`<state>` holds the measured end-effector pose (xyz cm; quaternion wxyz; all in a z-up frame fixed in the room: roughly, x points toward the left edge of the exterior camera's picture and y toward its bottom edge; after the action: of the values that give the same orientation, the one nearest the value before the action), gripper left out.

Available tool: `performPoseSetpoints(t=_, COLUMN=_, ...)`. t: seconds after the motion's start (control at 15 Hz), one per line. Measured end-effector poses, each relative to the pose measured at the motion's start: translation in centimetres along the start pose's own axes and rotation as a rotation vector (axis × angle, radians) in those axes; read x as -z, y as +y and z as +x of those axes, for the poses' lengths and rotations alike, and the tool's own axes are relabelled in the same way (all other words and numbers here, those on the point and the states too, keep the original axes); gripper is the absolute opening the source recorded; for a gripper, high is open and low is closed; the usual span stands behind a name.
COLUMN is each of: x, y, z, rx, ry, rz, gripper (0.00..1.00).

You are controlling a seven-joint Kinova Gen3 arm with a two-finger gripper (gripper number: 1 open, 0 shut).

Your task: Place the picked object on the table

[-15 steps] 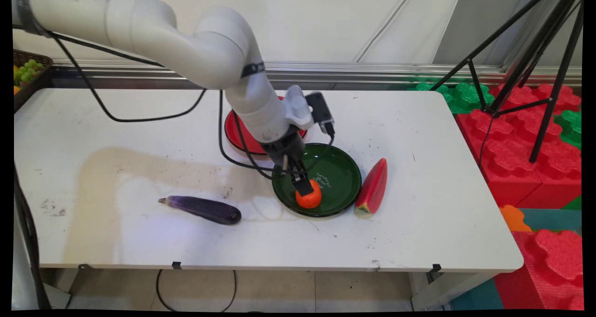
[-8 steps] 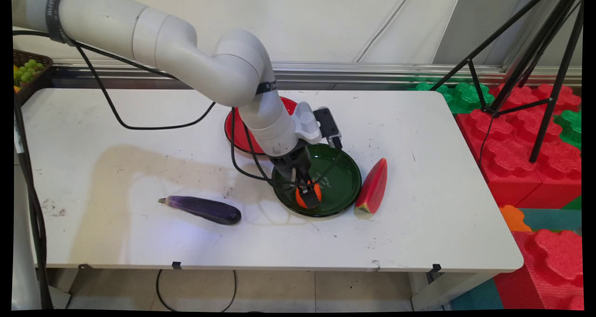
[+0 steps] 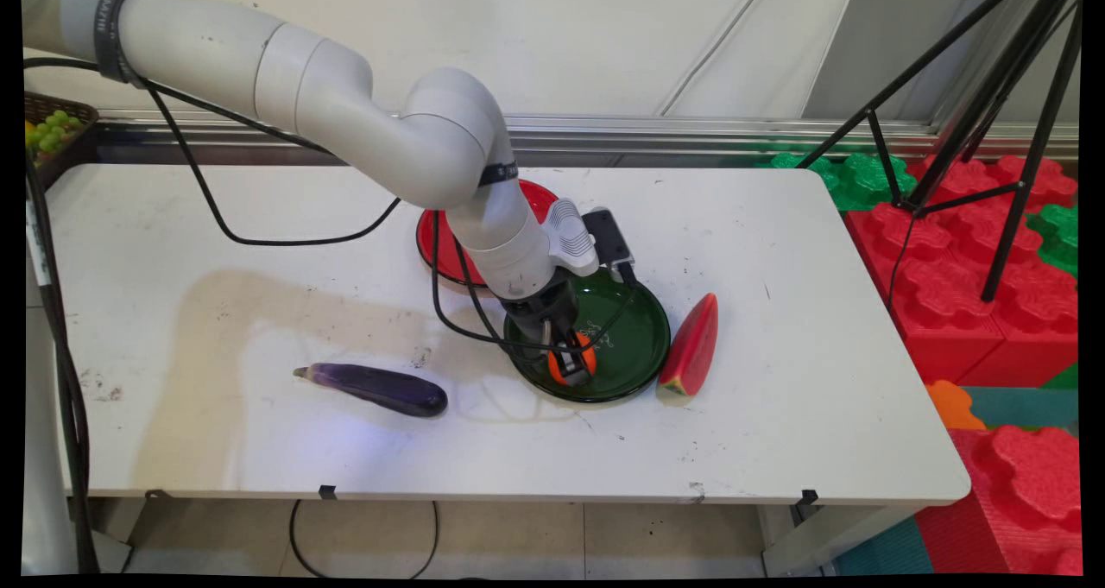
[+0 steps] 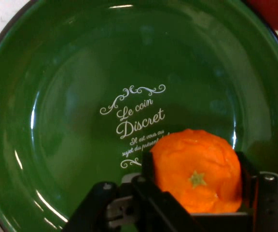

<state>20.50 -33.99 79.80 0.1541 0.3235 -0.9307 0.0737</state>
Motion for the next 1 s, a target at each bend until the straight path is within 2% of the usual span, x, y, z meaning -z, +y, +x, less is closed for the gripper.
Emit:
performPoseSetpoints(t=0.27, x=0.8, y=0.0, z=-0.1, rx=0.001, ry=0.01, rz=0.009, gripper=0.0)
performPoseSetpoints(t=0.4, x=2.1, y=-0.2, z=0.0, rx=-0.001, ry=0.033, rz=0.021, gripper=0.0)
performPoseSetpoints(t=0.73, x=7.8, y=-1.2, z=-0.1, rx=-0.035, ry=0.12, rz=0.074, gripper=0.0)
performPoseSetpoints(t=1.0, x=13.3, y=-2.6, z=-1.4, rx=-0.083, ry=0.178, rz=0.114, gripper=0.0)
